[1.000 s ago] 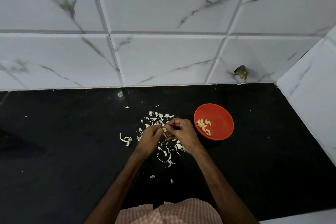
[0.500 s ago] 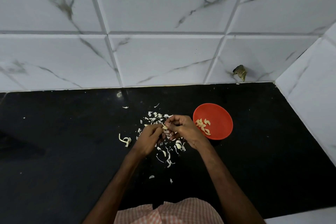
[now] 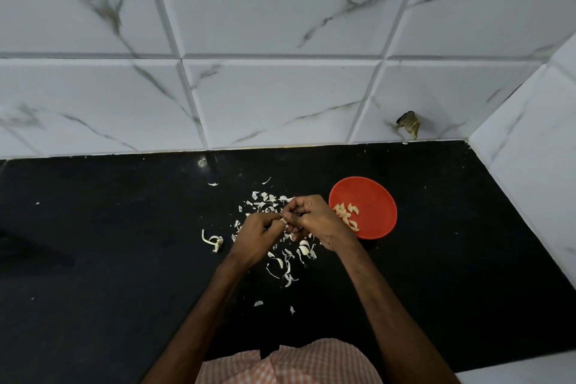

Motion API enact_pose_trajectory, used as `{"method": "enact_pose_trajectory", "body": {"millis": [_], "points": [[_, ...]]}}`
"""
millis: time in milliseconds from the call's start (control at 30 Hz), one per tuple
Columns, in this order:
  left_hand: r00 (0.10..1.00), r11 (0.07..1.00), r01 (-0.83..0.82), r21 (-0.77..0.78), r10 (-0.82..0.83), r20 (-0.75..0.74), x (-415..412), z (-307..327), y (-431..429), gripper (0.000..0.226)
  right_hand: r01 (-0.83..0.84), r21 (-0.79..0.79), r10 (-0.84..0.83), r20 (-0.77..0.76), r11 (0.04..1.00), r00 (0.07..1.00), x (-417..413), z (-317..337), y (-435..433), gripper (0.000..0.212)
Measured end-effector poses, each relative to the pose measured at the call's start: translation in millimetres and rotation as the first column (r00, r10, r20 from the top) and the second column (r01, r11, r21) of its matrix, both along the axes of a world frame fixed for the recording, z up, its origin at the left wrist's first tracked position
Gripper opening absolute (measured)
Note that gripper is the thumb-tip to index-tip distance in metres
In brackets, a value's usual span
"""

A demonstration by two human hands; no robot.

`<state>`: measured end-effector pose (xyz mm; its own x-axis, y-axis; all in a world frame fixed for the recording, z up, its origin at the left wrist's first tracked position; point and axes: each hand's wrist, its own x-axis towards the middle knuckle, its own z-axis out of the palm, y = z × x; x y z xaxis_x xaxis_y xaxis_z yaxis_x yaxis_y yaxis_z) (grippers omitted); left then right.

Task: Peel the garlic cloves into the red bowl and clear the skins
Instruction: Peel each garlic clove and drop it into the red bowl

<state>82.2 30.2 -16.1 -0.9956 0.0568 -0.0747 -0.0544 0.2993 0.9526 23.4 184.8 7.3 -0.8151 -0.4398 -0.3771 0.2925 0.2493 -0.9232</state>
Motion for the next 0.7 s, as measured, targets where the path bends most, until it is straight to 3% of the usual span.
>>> {"method": "enact_pose_trajectory", "body": {"millis": [133, 267, 433, 700], "points": [[0.999, 0.999, -0.01, 0.036, 0.012, -0.051, 1, 1, -3, 0.036, 0.01, -0.123, -0.007, 0.031, 0.992, 1.0, 3, 0, 1, 0.003], [0.99, 0.996, -0.088, -0.001, 0.087, -0.11, -4, 2, -3, 0.034, 0.119, -0.211, -0.115, 0.029, 0.97, 0.993, 7, -1, -3, 0.017], [0.978, 0.987, -0.153, 0.041, 0.157, -0.137, -4, 6, -3, 0.031, 0.155, -0.126, -0.18, -0.226, 0.98, 0.957, 13, -6, -11, 0.007], [0.978, 0.99, -0.13, 0.057, 0.138, -0.155, -4, 4, -5, 0.034, 0.178, -0.01, -0.169, -0.362, 0.984, 0.917, 18, -6, -16, 0.005]]}}
